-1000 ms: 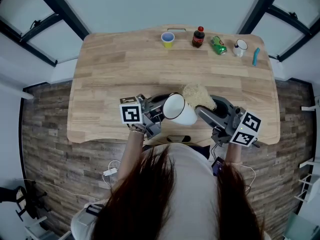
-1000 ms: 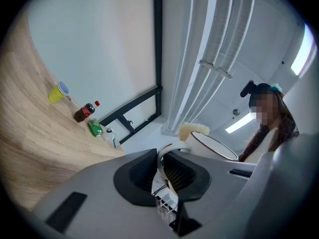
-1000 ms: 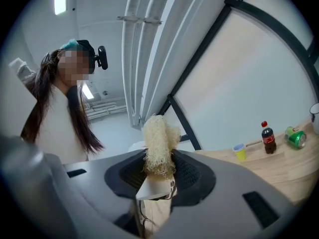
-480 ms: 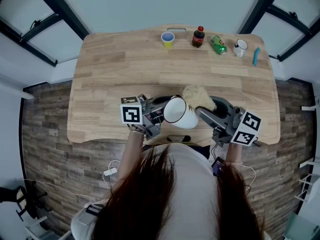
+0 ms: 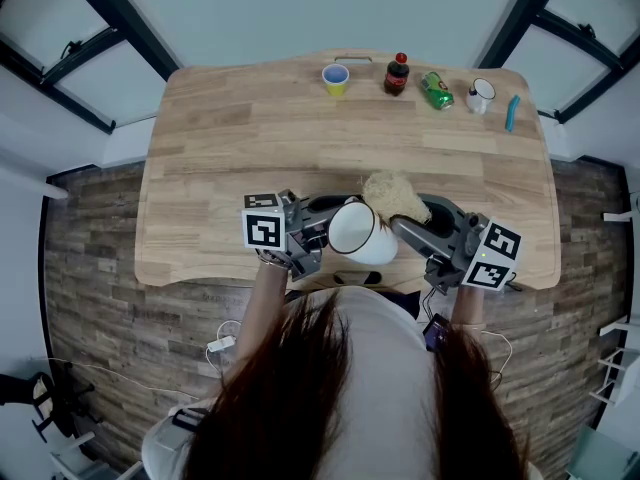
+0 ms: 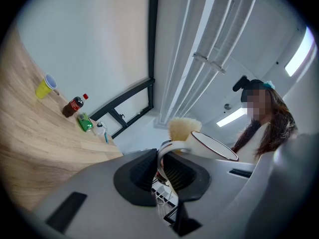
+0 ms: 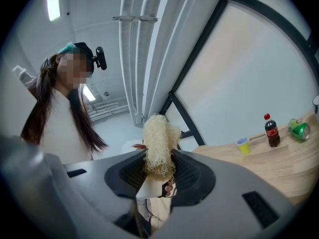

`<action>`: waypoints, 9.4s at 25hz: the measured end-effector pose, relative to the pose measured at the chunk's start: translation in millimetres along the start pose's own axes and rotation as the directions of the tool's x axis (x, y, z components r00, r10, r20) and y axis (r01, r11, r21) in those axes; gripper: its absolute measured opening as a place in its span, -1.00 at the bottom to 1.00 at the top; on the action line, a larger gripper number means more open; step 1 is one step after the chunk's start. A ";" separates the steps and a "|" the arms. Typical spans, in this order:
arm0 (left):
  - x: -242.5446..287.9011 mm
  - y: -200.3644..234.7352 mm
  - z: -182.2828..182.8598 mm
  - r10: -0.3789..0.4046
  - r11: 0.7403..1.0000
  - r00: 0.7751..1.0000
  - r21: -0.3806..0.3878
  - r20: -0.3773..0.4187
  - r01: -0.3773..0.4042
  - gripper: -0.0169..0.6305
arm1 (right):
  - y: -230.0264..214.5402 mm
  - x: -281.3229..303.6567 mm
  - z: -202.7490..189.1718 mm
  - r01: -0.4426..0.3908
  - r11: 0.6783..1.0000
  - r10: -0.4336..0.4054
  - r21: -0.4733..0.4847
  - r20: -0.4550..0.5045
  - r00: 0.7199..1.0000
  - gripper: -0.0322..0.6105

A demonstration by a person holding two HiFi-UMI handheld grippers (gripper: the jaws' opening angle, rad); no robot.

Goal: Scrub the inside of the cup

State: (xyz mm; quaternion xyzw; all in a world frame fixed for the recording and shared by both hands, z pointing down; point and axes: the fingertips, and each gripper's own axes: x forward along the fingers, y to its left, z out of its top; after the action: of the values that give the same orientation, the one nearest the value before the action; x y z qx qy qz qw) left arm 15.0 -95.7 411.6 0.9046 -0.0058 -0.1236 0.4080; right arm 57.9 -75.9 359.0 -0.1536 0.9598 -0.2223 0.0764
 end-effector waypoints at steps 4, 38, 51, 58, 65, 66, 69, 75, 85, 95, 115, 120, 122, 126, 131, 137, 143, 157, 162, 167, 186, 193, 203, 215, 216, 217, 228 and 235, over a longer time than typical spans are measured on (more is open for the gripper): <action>0.5 -2.5 -1.9 -0.017 1.000 1.000 0.004 -0.011 0.017 -0.81 | 2.2 0.9 -0.8 -0.020 1.000 0.020 0.015 -0.002 1.000 -0.45; 6.3 -8.3 -1.2 -0.047 0.998 0.999 0.043 -0.004 0.047 -0.81 | 0.2 -0.2 -5.9 -0.036 0.998 0.037 0.058 -0.015 0.999 -0.46; -3.7 15.4 4.2 0.063 0.998 0.996 -0.023 0.060 -0.062 -0.81 | -11.7 0.6 -6.4 0.068 0.998 -0.069 -0.016 -0.027 0.997 -0.47; -9.3 32.6 12.5 0.156 0.986 0.981 -0.076 0.117 -0.148 -0.81 | -23.5 1.8 -1.9 0.160 0.983 -0.162 -0.086 -0.007 0.987 -0.47; -17.0 47.1 16.0 0.261 0.963 0.957 -0.108 0.125 -0.248 -0.81 | -30.3 4.9 1.9 0.244 0.956 -0.245 -0.161 0.013 0.969 -0.47; -18.2 49.2 16.6 0.279 0.958 0.952 -0.113 0.127 -0.265 -0.81 | -31.3 5.4 2.5 0.258 0.951 -0.259 -0.173 0.018 0.966 -0.47; -21.3 54.9 18.3 0.333 0.940 0.935 -0.126 0.126 -0.318 -0.81 | -34.6 6.5 3.2 0.288 0.936 -0.289 -0.202 0.025 0.957 -0.47; -27.8 63.1 25.0 0.401 0.913 0.905 -0.139 0.145 -0.383 -0.81 | -34.3 10.1 2.9 0.295 0.928 -0.297 -0.225 0.028 0.955 -0.47; -36.5 70.4 33.4 0.471 0.879 0.864 -0.180 0.178 -0.442 -0.82 | -34.5 18.2 2.7 0.330 0.894 -0.334 -0.303 0.043 0.942 -0.47; -52.8 83.7 33.3 0.591 0.801 0.783 -0.249 0.193 -0.544 -0.82 | -39.2 29.1 -4.7 0.410 0.795 -0.431 -0.447 0.059 0.900 -0.47; -62.6 85.8 39.1 0.617 0.779 0.747 -0.329 0.249 -0.533 -0.82 | -23.2 42.8 -16.2 0.369 0.775 -0.409 -0.513 0.038 0.912 -0.47; -62.8 86.3 40.9 0.614 0.782 0.746 -0.332 0.259 -0.528 -0.82 | -22.4 44.6 -18.4 0.359 0.776 -0.404 -0.518 0.028 0.914 -0.46; -62.9 86.4 41.3 0.612 0.782 0.746 -0.339 0.262 -0.522 -0.81 | -21.4 45.9 -19.7 0.350 0.779 -0.398 -0.520 0.020 0.917 -0.47; -63.9 85.7 42.8 0.608 0.785 0.746 -0.347 0.270 -0.514 -0.81 | -18.0 49.9 -23.9 0.330 0.784 -0.386 -0.525 0.003 0.922 -0.46; -64.8 85.5 44.6 0.604 0.788 0.746 -0.353 0.280 -0.504 -0.81 | -14.9 54.8 -30.3 0.299 0.790 -0.370 -0.536 -0.028 0.928 -0.47; -57.8 81.9 45.9 0.584 0.802 0.760 -0.345 0.285 -0.487 -0.81 | -11.5 62.2 -45.2 0.249 0.782 -0.363 -0.572 -0.093 0.927 -0.47; -53.1 80.0 48.5 0.571 0.813 0.768 -0.332 0.290 -0.479 -0.81 | -8.4 68.9 -57.6 0.211 0.787 -0.351 -0.580 -0.140 0.926 -0.47; -49.7 73.4 52.7 0.542 0.832 0.780 -0.333 0.314 -0.444 -0.81 | -12.7 69.7 -64.5 0.201 0.807 -0.346 -0.555 -0.168 0.923 -0.46; -60.2 73.3 60.4 0.551 0.829 0.757 -0.332 0.351 -0.449 -0.81 | -12.1 70.9 -69.7 0.191 0.819 -0.341 -0.542 -0.191 0.921 -0.46; -69.6 72.3 66.0 0.561 0.824 0.731 -0.350 0.388 -0.446 -0.81 | -12.1 68.1 -72.5 0.188 0.824 -0.340 -0.535 -0.200 0.919 -0.46; -98.8 64.6 78.1 0.620 0.775 0.650 -0.215 0.440 -0.594 -0.81 | -31.2 33.4 -40.7 0.345 0.860 -0.384 -0.377 -0.029 0.923 -0.47; -92.0 58.2 80.6 0.629 0.752 0.648 -0.126 0.429 -0.646 -0.81 | -43.6 15.3 -28.6 0.442 0.842 -0.449 -0.310 0.052 0.892 -0.46; -90.7 59.6 74.9 0.670 0.699 0.634 -0.040 0.387 -0.714 -0.81 | -54.9 -11.5 -13.5 0.576 0.787 -0.553 -0.221 0.163 0.817 -0.46; -88.7 62.1 75.0 0.667 0.701 0.642 -0.024 0.378 -0.713 -0.81 | -67.7 -30.1 -7.6 0.640 0.742 -0.611 -0.198 0.192 0.768 -0.47; -89.1 62.3 74.4 0.667 0.701 0.642 -0.027 0.378 -0.712 -0.81 | -69.0 -31.1 -7.3 0.642 0.740 -0.614 -0.199 0.191 0.766 -0.46; -90.1 62.5 73.9 0.668 0.700 0.640 -0.029 0.379 -0.713 -0.81 | -70.3 -31.8 -7.1 0.644 0.739 -0.616 -0.199 0.190 0.765 -0.47; -94.6 64.3 68.9 0.694 0.662 0.605 -0.015 0.390 -0.750 -0.81 | -85.3 -42.7 -5.1 0.662 0.730 -0.638 -0.169 0.177 0.749 -0.46; -95.0 66.0 67.3 0.706 0.639 0.597 0.020 0.381 -0.769 -0.81 | -92.0 -47.5 -7.8 0.680 0.723 -0.658 -0.124 0.178 0.732 -0.46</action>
State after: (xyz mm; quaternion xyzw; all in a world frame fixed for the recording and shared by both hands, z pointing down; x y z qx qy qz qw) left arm -86.4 -178.7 438.4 0.8178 -0.4617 -0.0954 0.3301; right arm 125.0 -135.8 411.1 -0.5093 0.8489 -0.1373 0.0347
